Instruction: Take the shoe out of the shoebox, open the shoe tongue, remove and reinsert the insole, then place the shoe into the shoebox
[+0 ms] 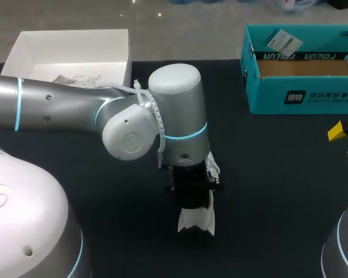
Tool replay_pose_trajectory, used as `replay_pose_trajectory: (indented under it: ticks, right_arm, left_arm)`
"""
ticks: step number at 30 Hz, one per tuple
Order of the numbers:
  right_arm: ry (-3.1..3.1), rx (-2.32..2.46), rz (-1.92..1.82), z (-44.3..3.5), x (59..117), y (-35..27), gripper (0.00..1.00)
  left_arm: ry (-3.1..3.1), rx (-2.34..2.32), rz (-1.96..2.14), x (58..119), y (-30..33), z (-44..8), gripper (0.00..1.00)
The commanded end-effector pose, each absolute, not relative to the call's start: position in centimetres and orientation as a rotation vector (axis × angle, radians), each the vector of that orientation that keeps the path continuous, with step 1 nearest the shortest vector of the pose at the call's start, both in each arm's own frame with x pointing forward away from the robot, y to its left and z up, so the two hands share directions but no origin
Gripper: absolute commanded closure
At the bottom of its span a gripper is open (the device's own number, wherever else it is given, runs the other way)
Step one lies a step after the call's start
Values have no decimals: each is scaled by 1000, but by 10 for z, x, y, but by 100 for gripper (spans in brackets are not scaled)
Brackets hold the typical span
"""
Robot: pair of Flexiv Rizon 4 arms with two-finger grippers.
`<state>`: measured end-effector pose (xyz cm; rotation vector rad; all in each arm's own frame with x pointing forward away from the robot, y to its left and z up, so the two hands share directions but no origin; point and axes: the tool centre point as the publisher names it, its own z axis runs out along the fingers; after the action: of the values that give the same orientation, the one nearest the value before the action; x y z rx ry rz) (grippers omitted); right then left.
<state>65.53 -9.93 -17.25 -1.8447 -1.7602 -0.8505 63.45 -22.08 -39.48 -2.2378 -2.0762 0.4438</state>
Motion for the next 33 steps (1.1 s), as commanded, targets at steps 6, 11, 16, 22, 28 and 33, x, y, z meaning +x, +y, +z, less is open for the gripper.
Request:
replay_pose_trajectory:
  ticks: [6,11,16,22,28,33]
  right_arm:
    - [-1760,-1847,-853,-173,654,-99,0]
    - [-1760,-1847,-853,-173,654,-99,0]
    - [-1760,-1847,-853,-173,654,-99,0]
    - [-1760,-1847,-853,-173,654,-99,0]
    - [-1760,-1847,-853,-173,654,-99,0]
    - [-1760,-1847,-853,-173,654,-99,0]
  left_arm:
    - [-2020,-2211,381,632,-229,-413,100]
    - [-2114,-2204,321,645,-217,-396,100]
    - [-2196,-2200,249,659,-207,-387,100]
    - [-2175,-2179,266,660,-207,-401,100]
    - [-2121,-2173,299,653,-213,-414,100]
    - [-2129,-2174,317,652,-214,-412,100]
